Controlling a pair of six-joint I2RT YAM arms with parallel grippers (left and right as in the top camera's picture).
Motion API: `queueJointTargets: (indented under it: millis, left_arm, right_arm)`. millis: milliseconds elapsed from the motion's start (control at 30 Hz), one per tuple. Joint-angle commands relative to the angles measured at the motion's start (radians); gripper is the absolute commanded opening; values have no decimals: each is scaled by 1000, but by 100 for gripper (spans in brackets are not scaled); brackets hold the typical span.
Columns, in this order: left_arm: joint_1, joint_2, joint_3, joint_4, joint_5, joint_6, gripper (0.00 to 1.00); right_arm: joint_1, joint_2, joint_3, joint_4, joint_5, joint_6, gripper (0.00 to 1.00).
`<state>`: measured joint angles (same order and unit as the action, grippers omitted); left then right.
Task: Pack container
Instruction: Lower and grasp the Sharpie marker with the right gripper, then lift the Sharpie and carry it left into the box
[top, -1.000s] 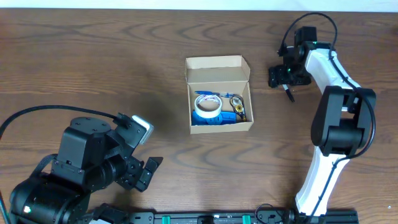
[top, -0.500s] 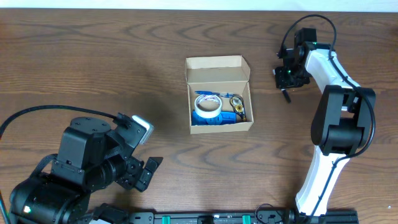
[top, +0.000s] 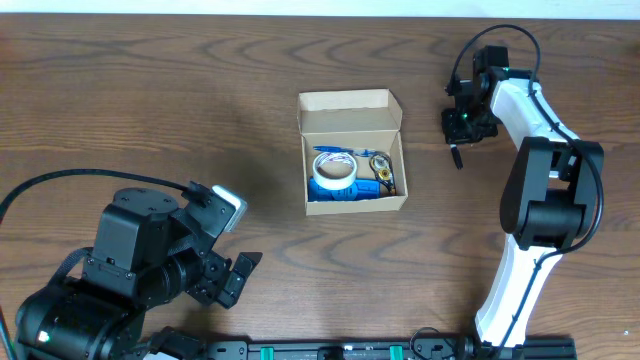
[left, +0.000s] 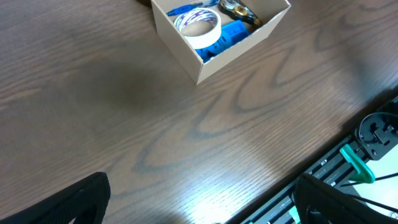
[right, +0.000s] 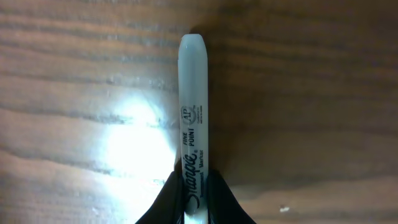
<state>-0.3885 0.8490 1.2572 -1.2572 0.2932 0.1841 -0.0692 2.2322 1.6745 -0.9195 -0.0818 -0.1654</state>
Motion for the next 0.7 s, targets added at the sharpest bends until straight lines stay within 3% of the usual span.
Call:
queueJointTargets:
  millis: [0,367,667]
  left_arm:
    - [2,0,8,-3,13,7,95]
    - [2,0,8,-3,13,7,95]
    - [2,0,8,-3,13,7,95]
  right_arm:
    - [-1,16,37,-39,-5,5,1]
    - [20,-156,288,-238,-8,23,1]
    - [144,-360,322,-252,-134,-63,1]
